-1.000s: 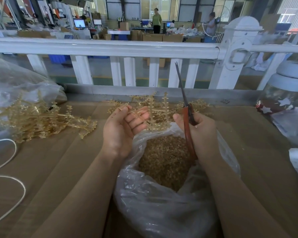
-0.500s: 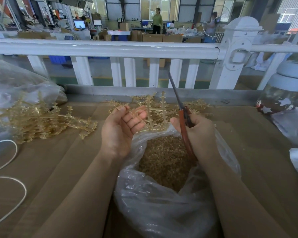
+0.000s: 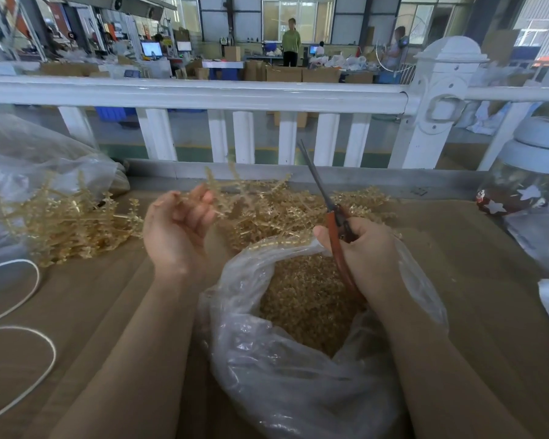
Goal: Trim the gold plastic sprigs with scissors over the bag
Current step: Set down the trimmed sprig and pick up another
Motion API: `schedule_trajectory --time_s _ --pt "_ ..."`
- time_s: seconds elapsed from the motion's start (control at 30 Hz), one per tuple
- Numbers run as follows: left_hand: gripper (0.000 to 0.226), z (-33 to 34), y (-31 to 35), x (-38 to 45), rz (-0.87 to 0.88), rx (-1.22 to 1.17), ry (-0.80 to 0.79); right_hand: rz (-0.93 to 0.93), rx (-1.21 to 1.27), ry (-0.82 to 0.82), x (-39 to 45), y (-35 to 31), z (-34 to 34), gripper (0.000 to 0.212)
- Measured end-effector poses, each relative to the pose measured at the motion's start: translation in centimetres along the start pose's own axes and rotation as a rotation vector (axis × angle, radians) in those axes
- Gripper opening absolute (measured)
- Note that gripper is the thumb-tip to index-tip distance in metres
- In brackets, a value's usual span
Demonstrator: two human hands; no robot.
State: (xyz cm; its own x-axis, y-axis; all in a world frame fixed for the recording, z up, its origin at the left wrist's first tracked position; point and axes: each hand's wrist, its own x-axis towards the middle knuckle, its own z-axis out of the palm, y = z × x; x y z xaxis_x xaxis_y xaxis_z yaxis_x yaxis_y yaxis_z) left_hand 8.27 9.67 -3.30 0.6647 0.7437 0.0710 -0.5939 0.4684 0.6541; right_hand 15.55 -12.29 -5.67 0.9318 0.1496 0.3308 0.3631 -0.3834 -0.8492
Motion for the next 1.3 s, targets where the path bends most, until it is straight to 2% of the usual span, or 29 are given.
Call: schedule_trajectory --time_s 0.07,0.2,0.37,0.47,0.57,0.7,0.73,0.8,0.87,1.0,1.13,1.23,1.3 --pt "0.004 -0.6 0.6 0.7 0.105 0.019 0.135 -0.027 -0.049 0.003 -0.2 -0.1 0.0 0.011" --pt "0.012 -1.9 1.3 1.8 0.231 0.054 0.406 -0.07 -0.118 0.042 -0.2 -0.1 0.0 0.026" --pt "0.008 -2.7 1.3 2.5 0.244 0.167 0.696 -0.082 -0.189 0.015 -0.4 -0.3 -0.2 0.038" --pt "0.006 -2.7 1.1 2.5 0.251 0.28 0.753 -0.07 -0.223 -0.04 -0.5 -0.7 -0.4 0.037" --pt "0.024 -2.9 0.9 2.6 0.244 0.474 0.777 -0.083 -0.345 -0.105 -0.9 -1.8 -1.1 0.035" --pt "0.044 -2.8 0.6 2.4 0.268 0.891 0.845 -0.083 -0.393 -0.162 -1.2 -2.7 -2.0 0.033" --pt "0.049 -2.4 0.6 2.0 0.32 0.986 0.838 -0.081 -0.399 -0.164 -1.3 -2.8 -2.1 0.034" --pt "0.048 -1.9 0.3 1.3 0.515 1.123 0.7 -0.092 -0.434 -0.158 -1.3 -2.9 -2.1 0.038" --pt "0.039 -1.7 -0.4 0.8 0.642 1.255 0.437 -0.109 -0.471 -0.136 -1.4 -2.9 -1.9 0.041" --pt "0.017 -1.4 -2.4 0.2 0.556 1.445 -0.15 -0.124 -0.498 -0.076 -1.2 -2.4 -1.5 0.042" --pt "0.035 -1.5 -3.7 0.1 0.57 1.719 -0.601 -0.1 -0.476 -0.041 -0.8 -1.6 -0.9 0.039" --pt "0.046 -1.4 -4.0 0.1 0.561 1.789 -0.767 -0.09 -0.455 -0.036 -0.6 -1.2 -0.4 0.04" --pt "0.043 -1.3 -4.0 -0.1 0.589 1.73 -0.774 -0.092 -0.443 -0.033 -0.5 -1.0 -0.3 0.04"
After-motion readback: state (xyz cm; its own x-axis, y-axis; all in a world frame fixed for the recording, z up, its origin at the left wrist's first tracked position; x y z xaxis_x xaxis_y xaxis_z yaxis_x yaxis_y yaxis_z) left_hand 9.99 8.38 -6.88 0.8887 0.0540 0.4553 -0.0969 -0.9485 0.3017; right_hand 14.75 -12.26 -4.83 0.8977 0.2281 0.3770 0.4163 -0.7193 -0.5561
